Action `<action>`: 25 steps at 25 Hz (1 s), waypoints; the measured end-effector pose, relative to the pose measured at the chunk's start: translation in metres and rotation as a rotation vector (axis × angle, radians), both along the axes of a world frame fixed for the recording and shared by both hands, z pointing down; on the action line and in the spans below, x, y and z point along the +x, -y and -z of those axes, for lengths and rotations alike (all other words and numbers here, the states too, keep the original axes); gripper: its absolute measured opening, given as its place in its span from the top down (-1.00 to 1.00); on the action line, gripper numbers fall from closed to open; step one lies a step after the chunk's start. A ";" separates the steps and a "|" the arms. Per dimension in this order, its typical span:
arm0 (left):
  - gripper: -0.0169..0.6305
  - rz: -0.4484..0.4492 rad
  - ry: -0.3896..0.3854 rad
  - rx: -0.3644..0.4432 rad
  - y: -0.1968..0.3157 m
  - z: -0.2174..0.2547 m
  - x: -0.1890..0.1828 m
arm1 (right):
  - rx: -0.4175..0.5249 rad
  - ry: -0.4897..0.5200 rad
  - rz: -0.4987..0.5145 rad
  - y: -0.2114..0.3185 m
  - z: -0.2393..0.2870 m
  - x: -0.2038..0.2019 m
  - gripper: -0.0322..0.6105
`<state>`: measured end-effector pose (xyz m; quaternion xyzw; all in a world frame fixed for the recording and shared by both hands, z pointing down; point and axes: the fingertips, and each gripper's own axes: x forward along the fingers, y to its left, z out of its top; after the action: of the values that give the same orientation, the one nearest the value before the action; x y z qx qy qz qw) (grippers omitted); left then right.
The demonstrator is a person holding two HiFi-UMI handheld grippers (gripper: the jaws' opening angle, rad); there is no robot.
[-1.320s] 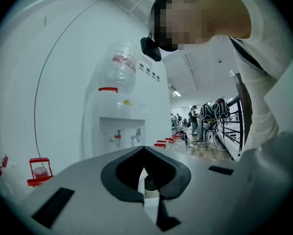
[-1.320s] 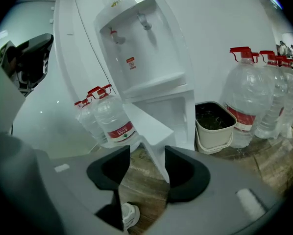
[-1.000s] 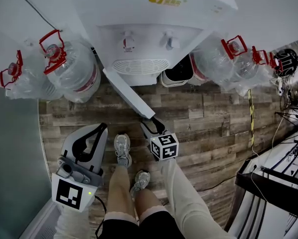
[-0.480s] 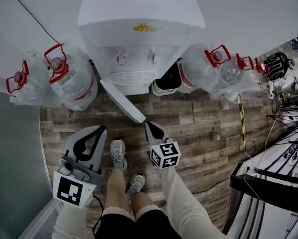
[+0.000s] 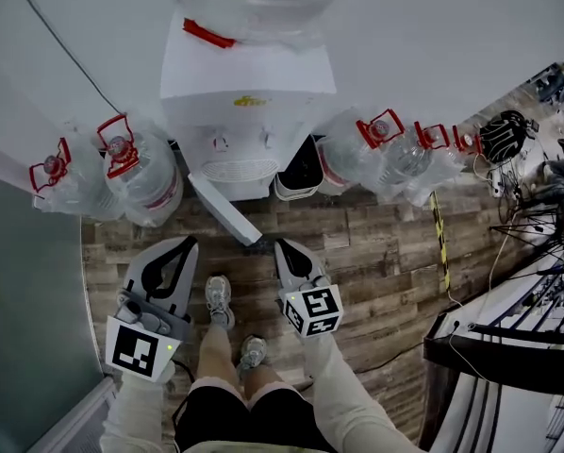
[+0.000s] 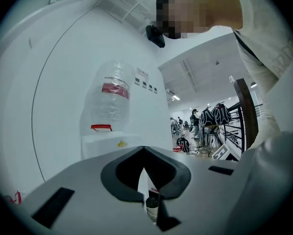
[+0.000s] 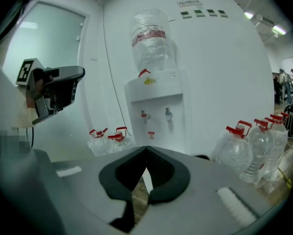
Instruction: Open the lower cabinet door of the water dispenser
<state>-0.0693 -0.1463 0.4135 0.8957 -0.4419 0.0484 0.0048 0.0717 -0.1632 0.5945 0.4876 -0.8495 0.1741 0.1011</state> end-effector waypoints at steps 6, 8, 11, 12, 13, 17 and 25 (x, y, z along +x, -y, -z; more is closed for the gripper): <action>0.95 0.005 0.004 0.006 -0.015 0.047 0.001 | 0.049 -0.017 -0.007 -0.017 0.073 0.004 0.87; 0.95 0.009 -0.001 0.009 -0.019 0.060 0.000 | 0.064 -0.009 -0.018 -0.022 0.095 0.006 0.88; 0.95 0.014 -0.006 0.010 -0.028 0.080 -0.001 | 0.085 0.000 -0.032 -0.029 0.126 0.010 0.88; 0.95 0.014 -0.007 0.012 -0.031 0.086 -0.002 | 0.093 -0.001 -0.033 -0.031 0.135 0.011 0.87; 0.95 0.012 -0.006 0.014 -0.034 0.092 -0.002 | 0.101 -0.002 -0.034 -0.033 0.144 0.011 0.87; 0.95 0.011 -0.002 0.031 -0.047 0.110 -0.001 | 0.136 0.000 -0.035 -0.041 0.179 0.015 0.87; 0.95 0.004 -0.027 0.027 -0.070 0.148 0.003 | 0.194 0.003 -0.015 -0.064 0.244 0.012 0.87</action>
<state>-0.0666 -0.0759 0.2654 0.8955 -0.4441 0.0304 -0.0010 0.0833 -0.0992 0.3506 0.5011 -0.8589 0.0927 0.0509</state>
